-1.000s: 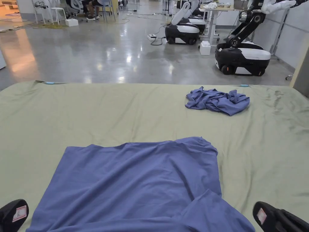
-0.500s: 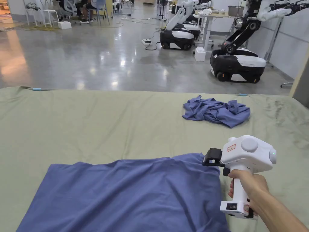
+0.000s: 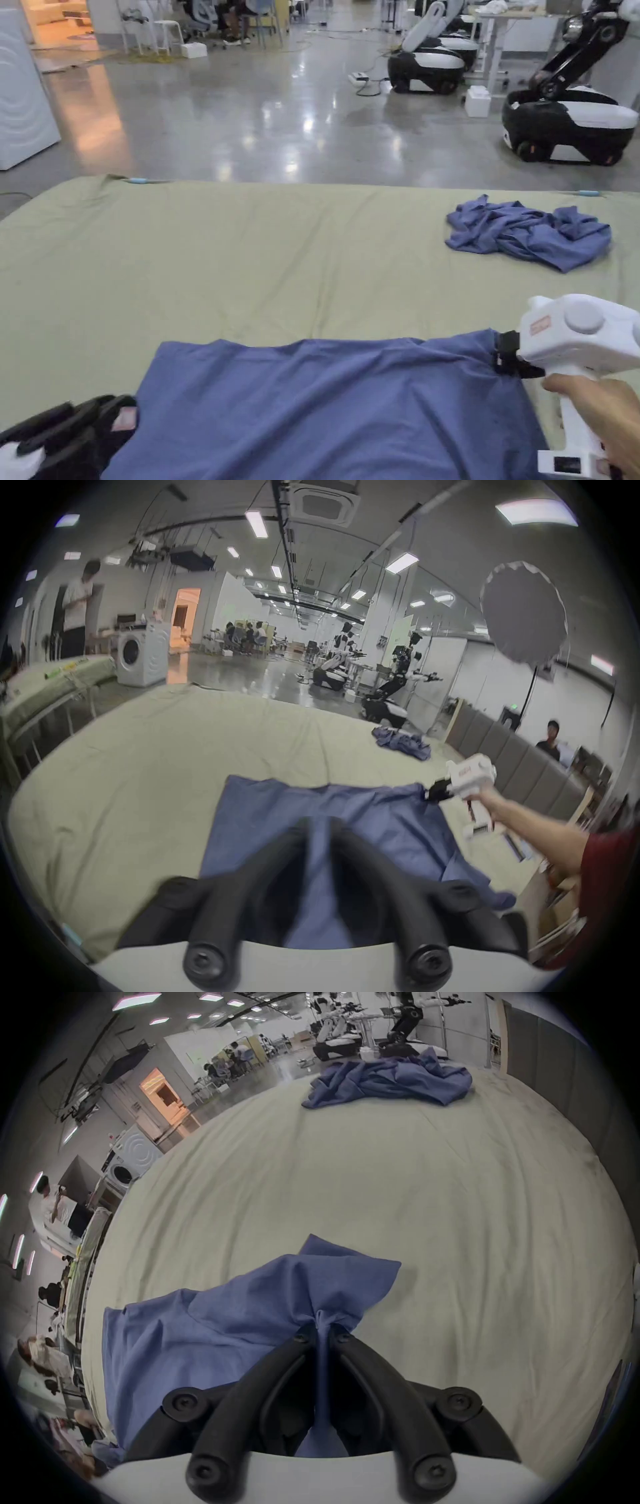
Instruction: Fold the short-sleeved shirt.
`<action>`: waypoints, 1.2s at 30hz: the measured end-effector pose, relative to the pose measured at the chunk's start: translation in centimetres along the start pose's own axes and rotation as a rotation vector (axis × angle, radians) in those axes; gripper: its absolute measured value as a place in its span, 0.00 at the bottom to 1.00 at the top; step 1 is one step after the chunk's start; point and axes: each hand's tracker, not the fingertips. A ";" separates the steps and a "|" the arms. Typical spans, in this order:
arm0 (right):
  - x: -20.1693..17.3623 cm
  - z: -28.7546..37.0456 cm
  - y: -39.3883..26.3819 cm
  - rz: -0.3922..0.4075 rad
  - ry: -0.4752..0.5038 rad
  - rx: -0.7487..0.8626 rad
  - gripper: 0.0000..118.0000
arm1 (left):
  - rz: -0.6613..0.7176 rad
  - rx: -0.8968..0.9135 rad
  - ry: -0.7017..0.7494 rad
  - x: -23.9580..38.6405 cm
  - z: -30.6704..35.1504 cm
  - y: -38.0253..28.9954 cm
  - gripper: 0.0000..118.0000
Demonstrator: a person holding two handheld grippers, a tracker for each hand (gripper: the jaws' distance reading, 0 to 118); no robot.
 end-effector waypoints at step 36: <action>-0.3 15.6 1.9 0.127 0.155 0.297 0.05 | -0.084 -0.297 0.238 -3.1 -16.0 14.7 0.03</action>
